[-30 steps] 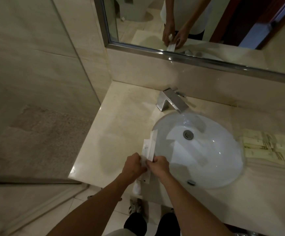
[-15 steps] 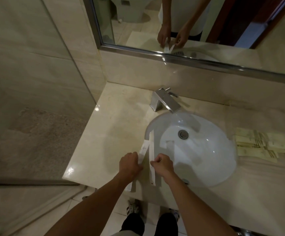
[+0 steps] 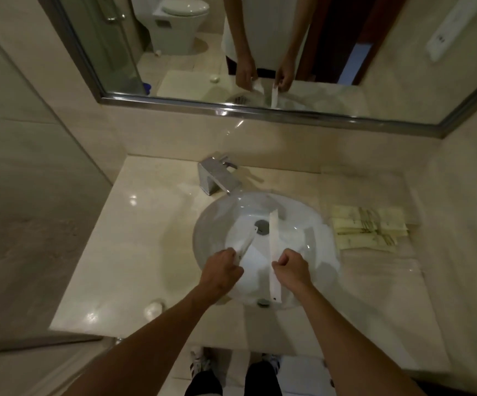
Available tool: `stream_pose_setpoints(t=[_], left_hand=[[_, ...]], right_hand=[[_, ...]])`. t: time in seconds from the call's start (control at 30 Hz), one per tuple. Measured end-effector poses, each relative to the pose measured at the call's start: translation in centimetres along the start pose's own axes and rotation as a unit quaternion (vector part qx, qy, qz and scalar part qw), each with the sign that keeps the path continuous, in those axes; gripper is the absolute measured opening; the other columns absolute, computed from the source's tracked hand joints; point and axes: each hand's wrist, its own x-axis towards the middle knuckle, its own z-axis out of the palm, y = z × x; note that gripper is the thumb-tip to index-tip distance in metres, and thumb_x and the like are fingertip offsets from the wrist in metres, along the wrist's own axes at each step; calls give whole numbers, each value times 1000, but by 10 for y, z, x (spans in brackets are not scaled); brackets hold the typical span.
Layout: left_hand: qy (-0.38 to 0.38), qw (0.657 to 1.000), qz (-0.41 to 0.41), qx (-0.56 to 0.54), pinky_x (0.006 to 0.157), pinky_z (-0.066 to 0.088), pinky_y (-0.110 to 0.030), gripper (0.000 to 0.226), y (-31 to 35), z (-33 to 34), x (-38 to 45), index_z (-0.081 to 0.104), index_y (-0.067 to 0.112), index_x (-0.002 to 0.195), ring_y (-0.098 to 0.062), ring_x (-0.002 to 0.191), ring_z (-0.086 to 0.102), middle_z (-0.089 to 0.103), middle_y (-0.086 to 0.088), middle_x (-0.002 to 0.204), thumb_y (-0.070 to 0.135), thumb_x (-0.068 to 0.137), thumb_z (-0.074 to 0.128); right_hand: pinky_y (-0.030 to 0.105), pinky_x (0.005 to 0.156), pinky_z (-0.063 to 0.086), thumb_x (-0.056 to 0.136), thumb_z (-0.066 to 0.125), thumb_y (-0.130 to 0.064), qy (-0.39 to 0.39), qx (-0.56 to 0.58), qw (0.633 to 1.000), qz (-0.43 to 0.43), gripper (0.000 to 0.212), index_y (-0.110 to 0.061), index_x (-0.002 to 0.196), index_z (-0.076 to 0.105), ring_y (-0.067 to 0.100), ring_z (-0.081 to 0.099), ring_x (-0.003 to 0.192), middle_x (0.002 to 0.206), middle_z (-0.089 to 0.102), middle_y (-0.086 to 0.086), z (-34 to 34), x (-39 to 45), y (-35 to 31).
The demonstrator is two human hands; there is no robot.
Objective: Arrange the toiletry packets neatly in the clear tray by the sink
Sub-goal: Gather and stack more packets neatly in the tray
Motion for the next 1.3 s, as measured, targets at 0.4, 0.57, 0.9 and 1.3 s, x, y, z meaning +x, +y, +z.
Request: stream_pose_setpoints(t=[0.4, 0.57, 0.9, 1.3], left_hand=[[13, 986, 146, 76, 74, 48, -39, 15, 142, 69, 36, 56, 9, 85, -32, 78, 62, 68, -14, 86, 20, 91, 46], [3, 975, 198, 95, 66, 39, -35, 14, 197, 99, 44, 50, 13, 79, -33, 77, 61, 66, -12, 84, 19, 90, 44], [-61, 951, 263, 150, 77, 46, -39, 17, 257, 147, 75, 56, 11, 100, -31, 95, 58, 64, -10, 102, 15, 89, 45], [-140, 922, 300, 202, 91, 44, -43, 35, 286, 199, 98, 47, 10, 126, -32, 113, 52, 56, -15, 124, 6, 94, 37]], right_hand=[[31, 55, 34, 84, 59, -8, 100, 19, 995, 19, 31, -16, 64, 36, 22, 46, 64, 68, 49, 4, -140, 27, 105], [26, 49, 34, 88, 60, -9, 137, 44, 989, 39, 32, -15, 66, 37, 14, 44, 56, 65, 48, 1, -185, 38, 145], [37, 58, 49, 89, 60, -15, 185, 16, 981, 58, 36, -17, 64, 34, 23, 55, 63, 68, 55, 5, -224, 45, 184], [29, 51, 39, 87, 60, -15, 176, -27, 982, 61, 43, -24, 60, 28, 21, 52, 64, 65, 49, -1, -238, 48, 202]])
